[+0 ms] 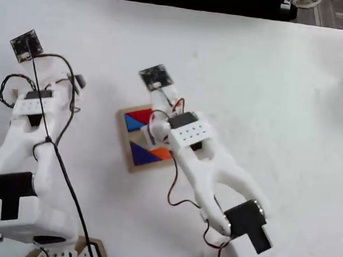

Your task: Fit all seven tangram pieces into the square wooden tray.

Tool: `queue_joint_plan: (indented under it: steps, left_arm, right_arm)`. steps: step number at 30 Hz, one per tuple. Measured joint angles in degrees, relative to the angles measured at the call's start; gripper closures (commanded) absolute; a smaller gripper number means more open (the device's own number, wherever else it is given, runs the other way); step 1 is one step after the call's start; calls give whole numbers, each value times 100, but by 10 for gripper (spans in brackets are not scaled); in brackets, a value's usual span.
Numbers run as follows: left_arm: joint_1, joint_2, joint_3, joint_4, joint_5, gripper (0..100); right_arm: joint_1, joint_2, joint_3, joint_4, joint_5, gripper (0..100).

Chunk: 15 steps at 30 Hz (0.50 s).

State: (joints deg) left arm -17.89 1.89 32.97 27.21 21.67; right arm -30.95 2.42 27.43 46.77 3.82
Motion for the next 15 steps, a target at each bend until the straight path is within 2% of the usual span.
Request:
queue_joint_plan:
  steps: [15]
  left_arm:
    - [0,0,0,0,0,775]
  right_arm:
    - [-53,-62,44,79,0,981]
